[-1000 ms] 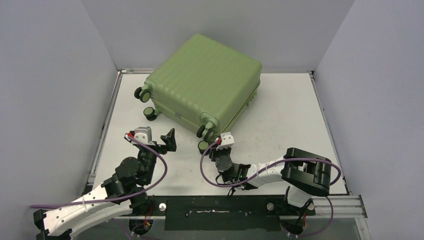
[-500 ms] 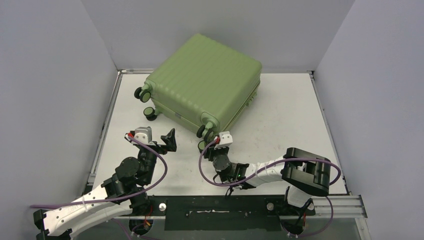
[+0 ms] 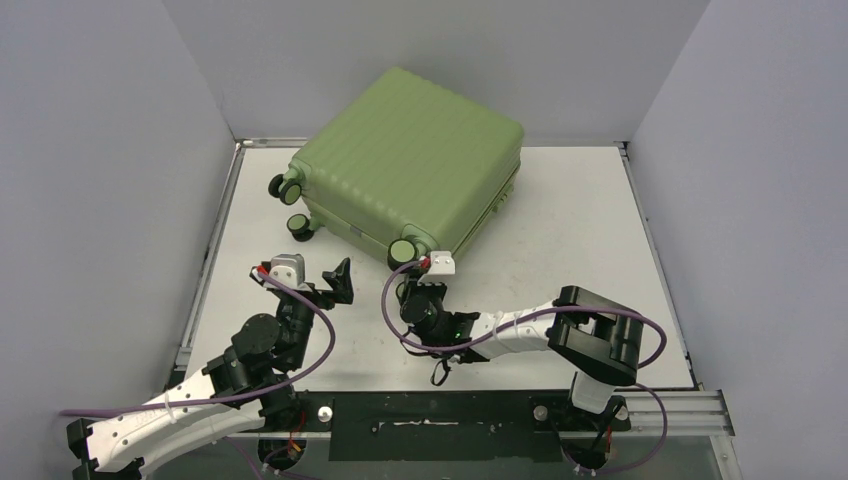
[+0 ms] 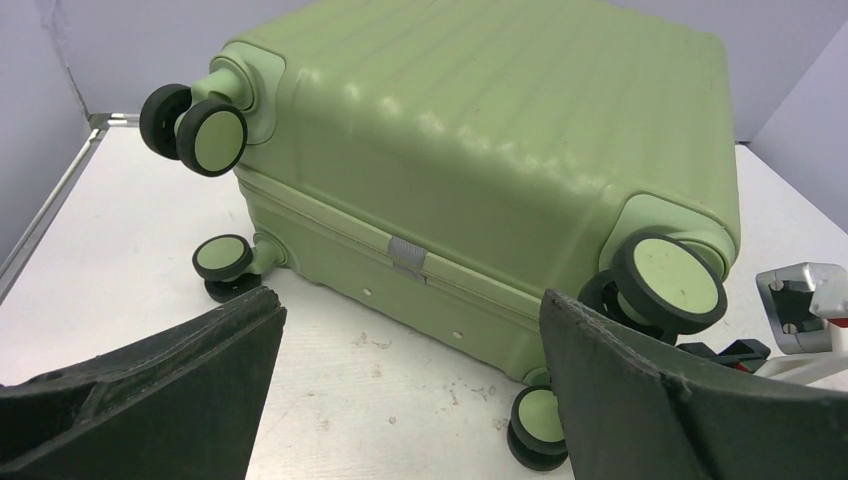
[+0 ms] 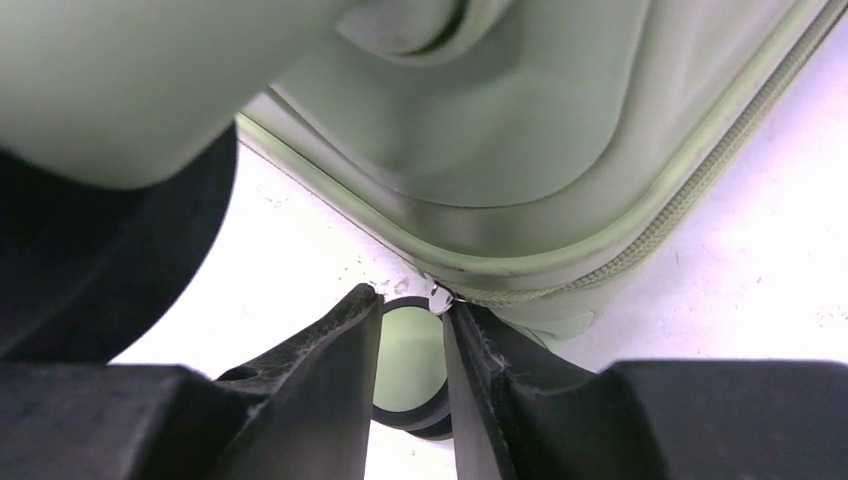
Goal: Pack the luggage
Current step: Zip the luggage at the center of the board.
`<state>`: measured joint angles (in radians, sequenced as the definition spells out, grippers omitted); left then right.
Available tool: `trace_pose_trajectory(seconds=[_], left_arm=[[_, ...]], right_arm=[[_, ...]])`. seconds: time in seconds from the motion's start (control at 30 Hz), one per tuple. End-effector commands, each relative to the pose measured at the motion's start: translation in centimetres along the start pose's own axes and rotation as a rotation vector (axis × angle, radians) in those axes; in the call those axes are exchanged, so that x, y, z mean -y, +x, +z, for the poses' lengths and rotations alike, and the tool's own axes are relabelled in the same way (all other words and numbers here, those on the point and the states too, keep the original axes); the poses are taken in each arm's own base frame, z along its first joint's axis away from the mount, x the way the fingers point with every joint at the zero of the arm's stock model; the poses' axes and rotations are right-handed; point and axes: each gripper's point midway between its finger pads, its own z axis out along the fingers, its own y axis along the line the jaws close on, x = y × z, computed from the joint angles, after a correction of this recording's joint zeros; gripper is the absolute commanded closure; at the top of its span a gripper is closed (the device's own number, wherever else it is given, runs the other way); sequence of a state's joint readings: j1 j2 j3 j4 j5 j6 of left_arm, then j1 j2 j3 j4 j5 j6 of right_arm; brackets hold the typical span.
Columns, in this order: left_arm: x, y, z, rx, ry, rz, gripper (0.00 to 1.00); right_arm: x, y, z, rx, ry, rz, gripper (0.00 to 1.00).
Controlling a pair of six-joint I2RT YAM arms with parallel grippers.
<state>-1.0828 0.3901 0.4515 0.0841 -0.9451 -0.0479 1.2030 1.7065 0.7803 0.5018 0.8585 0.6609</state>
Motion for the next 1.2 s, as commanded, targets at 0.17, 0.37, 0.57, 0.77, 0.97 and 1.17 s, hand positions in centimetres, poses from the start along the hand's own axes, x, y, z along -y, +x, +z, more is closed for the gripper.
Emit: trace_pose_trajectory(seconds=[0.17,0.37,0.57,0.77,0.97,1.17], left_arm=[[0.2,-1.8,0.0,0.028,0.008,-0.049,0.03],[0.2,-1.8,0.0,0.029,0.009,-0.050,0.03],[0.2,-1.8,0.0,0.027,0.013,-0.050,0.03],[0.3,-1.8,0.0,0.026,0.014,-0.049,0.03],[0.3,-1.7,0.0,0.025,0.016,-0.048,0.03],[0.3,-1.7,0.0,0.023,0.016,-0.046,0.03]], right_arm=[[1.9,-1.5,0.9,0.045,0.114,0.049,0.83],[2.4,-1.6,0.5,0.052,0.101,0.035,0.98],[2.5,-1.5,-0.1,0.050,0.056,-0.029,1.00],[3.3,-2.0,-0.9,0.071,0.013,-0.074,1.00],[4.3,-2.1,-1.0,0.067,0.017,-0.077,1.00],[5.7,-2.2,-1.4,0.080,0.044,-0.067,1.00]])
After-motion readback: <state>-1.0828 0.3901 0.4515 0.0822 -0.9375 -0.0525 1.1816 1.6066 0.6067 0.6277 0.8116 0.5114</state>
